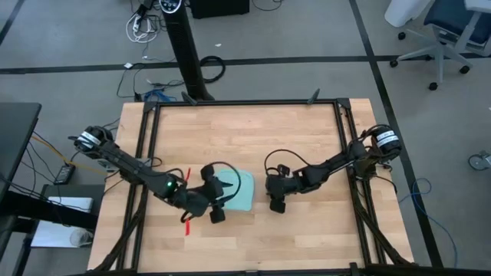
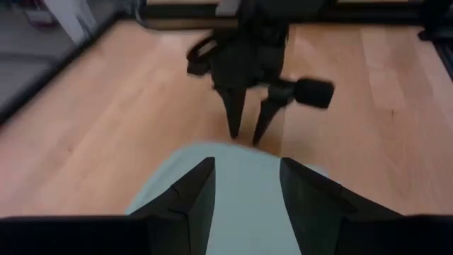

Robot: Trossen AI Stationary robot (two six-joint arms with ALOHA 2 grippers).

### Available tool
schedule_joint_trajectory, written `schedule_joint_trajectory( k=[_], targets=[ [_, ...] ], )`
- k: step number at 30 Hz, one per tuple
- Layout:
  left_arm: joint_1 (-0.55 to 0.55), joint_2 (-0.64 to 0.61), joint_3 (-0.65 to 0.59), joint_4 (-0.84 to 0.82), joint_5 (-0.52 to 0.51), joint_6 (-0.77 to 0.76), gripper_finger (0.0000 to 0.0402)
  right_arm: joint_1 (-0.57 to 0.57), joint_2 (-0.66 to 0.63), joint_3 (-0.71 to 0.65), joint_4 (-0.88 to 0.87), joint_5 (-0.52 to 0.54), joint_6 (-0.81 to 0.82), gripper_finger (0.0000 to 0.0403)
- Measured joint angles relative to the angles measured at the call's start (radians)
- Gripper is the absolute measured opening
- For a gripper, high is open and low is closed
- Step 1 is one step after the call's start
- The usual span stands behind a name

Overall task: Roll bandage
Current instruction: Close the transparent tupperware

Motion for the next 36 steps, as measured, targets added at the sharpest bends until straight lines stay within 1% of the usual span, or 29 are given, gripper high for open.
schedule_joint_trajectory(
  k=[2, 5, 8, 11, 15, 18, 21, 24, 27, 31, 36],
  targets=[
    [-0.037, 0.000, -0.018, 0.077, -0.037, 0.043, 0.0162, 0.019, 0.000, -0.008, 0.014, 0.037, 0.007, 0.0147],
    [-0.099, 0.000, -0.071, 0.242, -0.061, 0.112, 0.0162, 0.039, 0.000, -0.009, 0.019, 0.042, 0.025, 0.0147],
    [-0.161, -0.003, -0.143, 0.355, -0.137, 0.148, 0.0162, 0.056, 0.000, -0.009, 0.021, 0.041, 0.052, 0.0147],
    [-0.214, -0.041, -0.218, 0.367, -0.207, 0.107, 0.0162, 0.067, 0.000, -0.009, 0.031, 0.032, 0.080, 0.0147],
    [-0.258, -0.114, -0.351, 0.362, -0.228, -0.009, 0.0162, 0.086, 0.001, -0.009, 0.107, 0.021, 0.094, 0.0147],
    [-0.270, -0.177, -0.452, 0.370, -0.208, -0.100, 0.0162, 0.093, 0.001, -0.009, 0.194, 0.022, 0.110, 0.0147],
    [-0.267, -0.233, -0.533, 0.362, -0.192, -0.194, 0.0162, 0.090, 0.001, -0.001, 0.203, 0.040, 0.157, 0.0147],
    [-0.261, -0.274, -0.585, 0.367, -0.168, -0.248, 0.0162, 0.070, 0.001, 0.001, 0.208, 0.080, 0.190, 0.0145],
    [-0.239, -0.275, -0.605, 0.352, -0.130, -0.258, 0.0162, 0.044, 0.001, 0.001, 0.219, 0.083, 0.198, 0.0142],
    [-0.187, -0.255, -0.605, 0.310, -0.049, -0.274, 0.0162, 0.014, 0.001, 0.001, 0.233, 0.072, 0.206, 0.0139],
    [-0.144, -0.252, -0.604, 0.261, -0.028, -0.269, 0.0162, 0.010, 0.001, 0.001, 0.243, 0.074, 0.211, 0.0134]
  ],
)
